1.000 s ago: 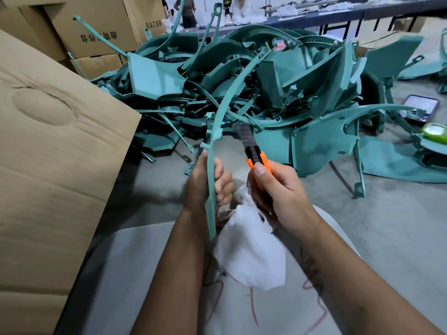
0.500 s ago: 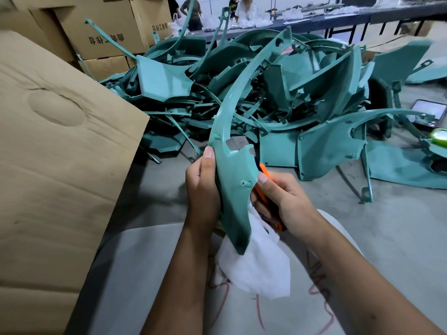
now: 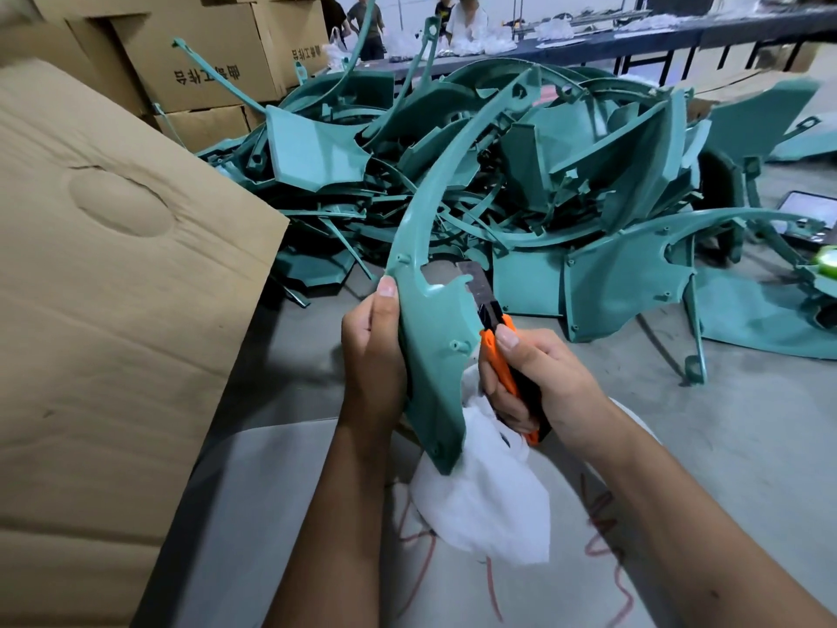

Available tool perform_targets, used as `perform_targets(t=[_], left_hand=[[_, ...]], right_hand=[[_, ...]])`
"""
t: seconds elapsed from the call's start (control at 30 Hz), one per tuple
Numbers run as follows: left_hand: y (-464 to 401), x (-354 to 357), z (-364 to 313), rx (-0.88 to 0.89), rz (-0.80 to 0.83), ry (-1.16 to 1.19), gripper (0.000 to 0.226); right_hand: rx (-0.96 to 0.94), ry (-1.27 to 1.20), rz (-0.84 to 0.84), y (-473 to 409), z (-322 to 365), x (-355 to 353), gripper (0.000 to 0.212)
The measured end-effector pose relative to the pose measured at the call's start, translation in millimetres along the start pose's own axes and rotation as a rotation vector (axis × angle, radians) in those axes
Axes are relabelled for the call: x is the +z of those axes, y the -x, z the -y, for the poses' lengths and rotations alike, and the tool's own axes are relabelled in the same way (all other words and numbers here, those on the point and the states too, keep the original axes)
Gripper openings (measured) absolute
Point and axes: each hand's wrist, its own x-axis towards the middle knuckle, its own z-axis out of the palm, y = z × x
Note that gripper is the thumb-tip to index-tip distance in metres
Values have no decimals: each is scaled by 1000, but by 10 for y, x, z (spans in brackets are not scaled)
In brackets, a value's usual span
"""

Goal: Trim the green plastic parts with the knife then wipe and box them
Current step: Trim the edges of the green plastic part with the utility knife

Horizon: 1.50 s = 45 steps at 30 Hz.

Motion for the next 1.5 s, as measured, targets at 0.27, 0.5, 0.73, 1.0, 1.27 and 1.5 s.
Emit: perform_targets(t=[0.27,0.5,0.73,1.0,1.27,1.5], left_hand=[[4,12,22,3,30,6,78],[-66,-79,62,-18,-39,-8,74],[-56,-61,123,-79,39,-4,68],[-66,-9,211,-232,161,79,58],[-47,34,148,-250,218,115,57],[-41,100,159,-267,157,153,56]], right_hand=[[31,54,-12,6,39,-2,52],[-16,132,-120,26,38,-48,69],[-119,305,-256,24,16,61,54],[-223,342,-320,30,17,21,54],[-236,460,-370,13,14,9,54],[-259,396,-368,25,-2,64,55]])
